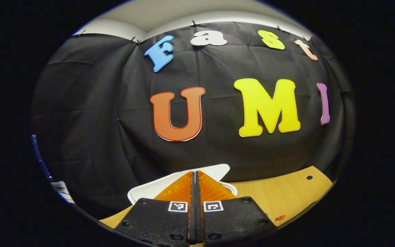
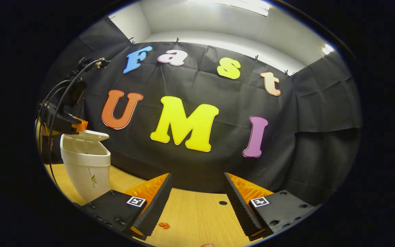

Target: Press the lid of the desktop garbage bin to open it, pick up the crumpled paper on the desktop and throw it into the bin, then pick up the pop can on the desktop and drop it into the bin, and finally close the garbage bin lid.

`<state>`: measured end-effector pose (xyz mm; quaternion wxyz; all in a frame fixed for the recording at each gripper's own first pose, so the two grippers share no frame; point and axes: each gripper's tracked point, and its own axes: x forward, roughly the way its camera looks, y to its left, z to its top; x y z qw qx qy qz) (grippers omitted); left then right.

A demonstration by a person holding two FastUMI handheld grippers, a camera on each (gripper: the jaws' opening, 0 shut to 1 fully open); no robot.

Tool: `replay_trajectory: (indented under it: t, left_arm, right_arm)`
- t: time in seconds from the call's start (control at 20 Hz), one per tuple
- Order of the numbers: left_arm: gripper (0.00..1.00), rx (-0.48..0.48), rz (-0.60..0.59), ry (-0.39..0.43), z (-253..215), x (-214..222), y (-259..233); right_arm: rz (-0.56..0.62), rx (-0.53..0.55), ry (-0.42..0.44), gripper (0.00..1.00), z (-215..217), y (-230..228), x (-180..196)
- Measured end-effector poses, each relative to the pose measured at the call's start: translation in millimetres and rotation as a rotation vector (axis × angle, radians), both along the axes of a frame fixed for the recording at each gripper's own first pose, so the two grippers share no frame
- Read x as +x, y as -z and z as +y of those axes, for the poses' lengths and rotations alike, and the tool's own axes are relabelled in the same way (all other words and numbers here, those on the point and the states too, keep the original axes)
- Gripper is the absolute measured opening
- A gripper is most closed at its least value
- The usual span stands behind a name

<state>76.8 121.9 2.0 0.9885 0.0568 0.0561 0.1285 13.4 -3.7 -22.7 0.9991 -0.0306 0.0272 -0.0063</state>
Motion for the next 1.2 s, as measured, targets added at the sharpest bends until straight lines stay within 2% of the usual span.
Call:
replay_trajectory:
  t: [0.35, 0.65, 0.85, 0.9, 1.0, 1.05, 1.1, 1.15, 1.2]
  left_arm:
    - [0.03, 0.0, -0.045, 0.006, -1.5, -17.7, -18.7]
    - [0.06, -0.037, -0.022, 0.033, -6.4, -32.9, -13.5]
    - [0.27, -0.049, -0.017, 0.061, -10.3, -44.3, -13.1]
    - [0.37, -0.044, -0.019, 0.066, -10.2, -47.5, -13.5]
    - [0.49, -0.039, -0.029, 0.075, -12.4, -52.4, -16.9]
    - [0.46, -0.039, -0.035, 0.081, -12.7, -55.2, -19.0]
    - [0.64, -0.039, -0.04, 0.085, -13.7, -57.6, -21.7]
    - [0.77, -0.037, -0.044, 0.088, -13.6, -60.6, -22.0]
    - [0.77, -0.036, -0.047, 0.09, -13.4, -62.1, -23.3]
  right_arm:
    - [0.013, 0.011, -0.018, 0.94, 4.2, 3.6, 0.2]
    - [0.051, 0.039, -0.056, 0.94, 17.2, 17.2, 5.7]
    - [0.139, 0.073, -0.067, 0.94, 24.6, 50.6, 14.4]
    - [0.164, 0.075, -0.067, 0.94, 26.4, 60.7, 17.3]
    - [0.208, 0.066, -0.07, 0.94, 29.8, 81.6, 22.5]
    - [0.233, 0.059, -0.076, 0.94, 32.4, 92.7, 25.2]
    - [0.253, 0.051, -0.084, 0.94, 35.9, 103.4, 27.6]
    - [0.272, 0.041, -0.092, 0.94, 39.4, 112.9, 30.7]
    - [0.293, 0.029, -0.098, 0.94, 41.9, 123.9, 32.2]
